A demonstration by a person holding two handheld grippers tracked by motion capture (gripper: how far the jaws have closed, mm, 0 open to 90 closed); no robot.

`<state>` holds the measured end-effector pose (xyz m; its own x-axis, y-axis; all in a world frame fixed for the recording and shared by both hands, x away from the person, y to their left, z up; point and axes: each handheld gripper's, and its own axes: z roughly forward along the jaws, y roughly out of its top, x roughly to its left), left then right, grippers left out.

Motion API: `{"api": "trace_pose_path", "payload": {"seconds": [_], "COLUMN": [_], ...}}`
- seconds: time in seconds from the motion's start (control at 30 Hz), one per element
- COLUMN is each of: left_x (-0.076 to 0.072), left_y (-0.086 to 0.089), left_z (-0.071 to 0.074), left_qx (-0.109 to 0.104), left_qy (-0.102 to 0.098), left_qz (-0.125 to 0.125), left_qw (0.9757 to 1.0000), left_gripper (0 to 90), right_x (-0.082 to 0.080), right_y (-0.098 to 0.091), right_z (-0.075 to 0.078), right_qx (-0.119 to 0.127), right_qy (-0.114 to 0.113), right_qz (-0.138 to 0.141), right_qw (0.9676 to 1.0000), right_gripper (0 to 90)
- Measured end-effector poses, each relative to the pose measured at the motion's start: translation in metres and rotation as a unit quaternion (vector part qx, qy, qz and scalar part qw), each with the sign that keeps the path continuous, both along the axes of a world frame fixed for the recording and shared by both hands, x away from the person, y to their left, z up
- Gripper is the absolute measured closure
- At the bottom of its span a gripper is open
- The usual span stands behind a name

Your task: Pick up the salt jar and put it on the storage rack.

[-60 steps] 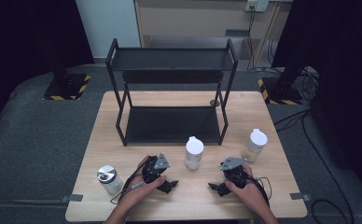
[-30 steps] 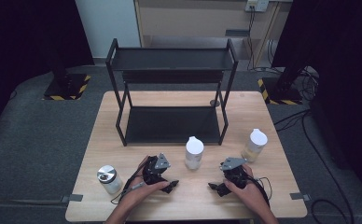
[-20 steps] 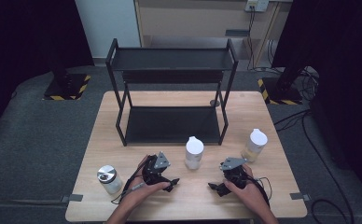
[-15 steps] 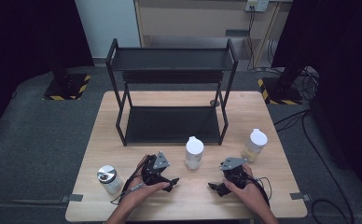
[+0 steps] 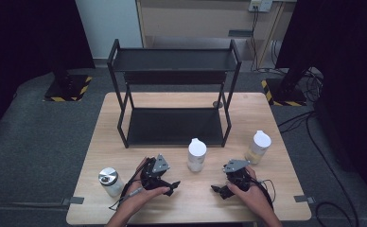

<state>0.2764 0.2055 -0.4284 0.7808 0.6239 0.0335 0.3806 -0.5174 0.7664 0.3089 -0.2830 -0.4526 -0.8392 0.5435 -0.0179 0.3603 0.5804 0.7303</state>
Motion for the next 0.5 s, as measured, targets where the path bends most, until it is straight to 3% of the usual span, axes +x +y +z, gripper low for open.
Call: {"api": "trace_pose_path", "payload": {"seconds": [0.5], "left_x": [-0.0085], "left_y": [0.0072], "left_z": [0.0087], "left_qx": [-0.009], "left_qy": [-0.007], "left_qz": [0.009], "left_qw": [0.9999], "left_gripper": [1.6], "right_x": [-0.0003], "right_y": [0.0003], "right_z": [0.0], "right_qx": [0.0], "right_qy": [0.0], "right_qz": [-0.001], "right_qw": [1.0], "right_gripper": [1.0]}}
